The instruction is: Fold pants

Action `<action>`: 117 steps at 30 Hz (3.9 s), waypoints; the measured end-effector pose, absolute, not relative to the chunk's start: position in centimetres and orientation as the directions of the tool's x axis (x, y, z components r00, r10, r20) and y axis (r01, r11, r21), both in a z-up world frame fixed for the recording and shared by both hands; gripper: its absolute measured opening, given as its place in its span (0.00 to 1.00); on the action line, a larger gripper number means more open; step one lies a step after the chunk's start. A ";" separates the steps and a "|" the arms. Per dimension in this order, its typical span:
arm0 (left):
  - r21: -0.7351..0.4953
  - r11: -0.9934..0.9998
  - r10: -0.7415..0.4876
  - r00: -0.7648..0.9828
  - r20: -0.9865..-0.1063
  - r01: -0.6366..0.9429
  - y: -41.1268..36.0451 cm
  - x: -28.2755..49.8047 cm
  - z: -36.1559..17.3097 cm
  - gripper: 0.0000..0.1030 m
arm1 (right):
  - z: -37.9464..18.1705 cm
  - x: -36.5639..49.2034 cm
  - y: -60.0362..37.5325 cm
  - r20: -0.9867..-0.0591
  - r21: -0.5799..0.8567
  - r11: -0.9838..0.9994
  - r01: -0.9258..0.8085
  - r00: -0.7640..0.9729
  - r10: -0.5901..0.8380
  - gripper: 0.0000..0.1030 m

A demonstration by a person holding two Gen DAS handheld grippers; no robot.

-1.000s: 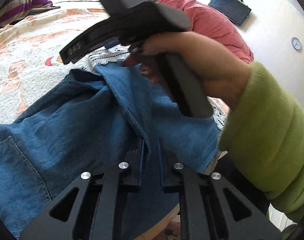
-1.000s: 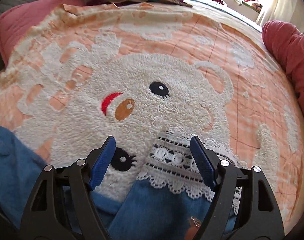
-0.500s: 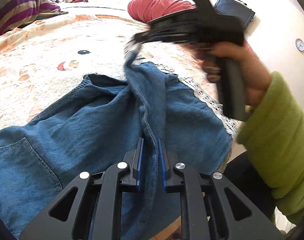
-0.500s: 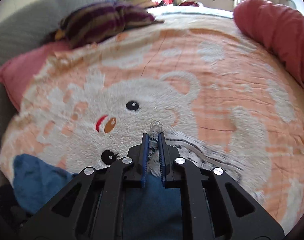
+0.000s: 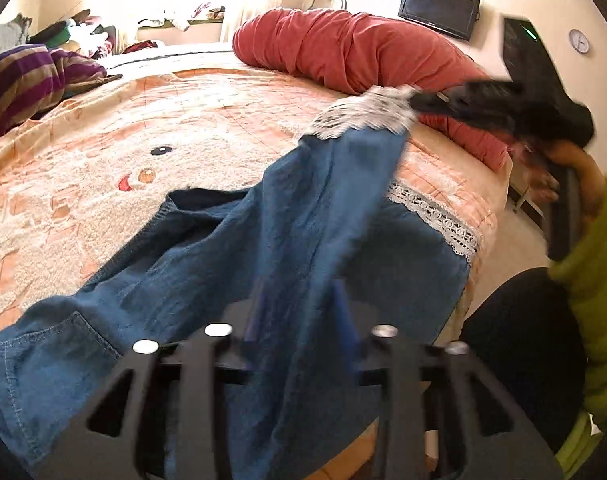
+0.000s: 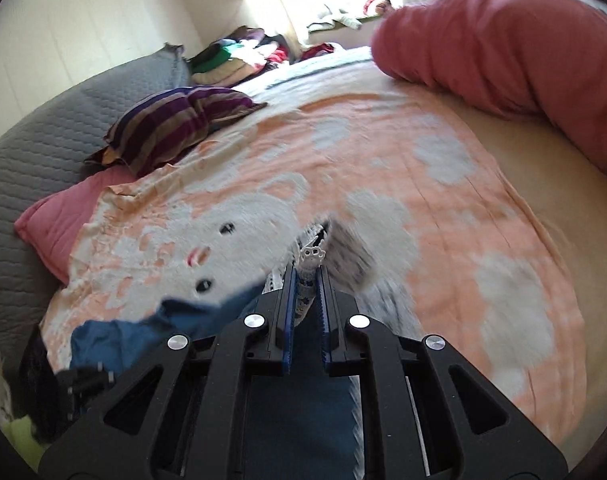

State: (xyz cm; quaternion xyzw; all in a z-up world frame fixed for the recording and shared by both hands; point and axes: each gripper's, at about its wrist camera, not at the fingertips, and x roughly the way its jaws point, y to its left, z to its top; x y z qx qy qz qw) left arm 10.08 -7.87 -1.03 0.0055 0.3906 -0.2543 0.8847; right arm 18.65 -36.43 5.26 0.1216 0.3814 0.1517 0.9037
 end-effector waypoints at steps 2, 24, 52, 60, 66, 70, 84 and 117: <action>-0.180 0.872 -0.436 0.557 -0.707 0.455 -8.3 10.2 -1.4 0.20 | 4.7 17.4 -37.7 -0.659 0.356 0.921 -0.159 0.655 0.368 0.05; -0.196 0.745 -0.514 0.362 -0.777 0.638 -11.1 6.4 -2.0 0.02 | -0.9 10.7 -42.1 -0.876 0.245 0.966 -0.083 0.408 0.257 0.05; -0.187 0.716 -0.508 0.318 -0.801 0.673 -11.8 6.3 -2.3 0.02 | -1.3 10.7 -41.9 -0.879 0.191 0.968 -0.161 0.411 0.242 0.06; -0.217 0.721 -0.482 0.251 -0.840 0.659 -11.9 7.4 -4.6 0.04 | -1.9 10.5 -41.7 -0.895 0.132 0.981 -0.140 0.408 0.179 0.19; -0.231 0.721 -0.515 0.283 -0.809 0.653 -10.6 7.1 -2.2 0.48 | 2.5 8.9 -39.5 -0.825 0.089 0.969 -0.233 0.527 0.202 0.34; -0.198 0.850 -0.441 0.455 -0.774 0.488 -4.8 7.9 0.8 0.53 | 3.9 9.3 -34.4 -0.816 0.056 0.908 -0.416 0.504 0.282 0.41; -0.312 0.934 -0.155 0.589 -0.793 -0.174 12.1 6.4 -1.8 0.74 | -1.0 17.6 -27.0 -0.931 0.059 0.848 -0.527 0.277 0.236 0.64; -0.255 0.952 -0.305 0.566 -0.766 0.167 1.5 19.9 3.4 0.84 | 6.2 24.5 -29.4 -0.709 0.193 0.917 -0.349 0.596 0.376 0.88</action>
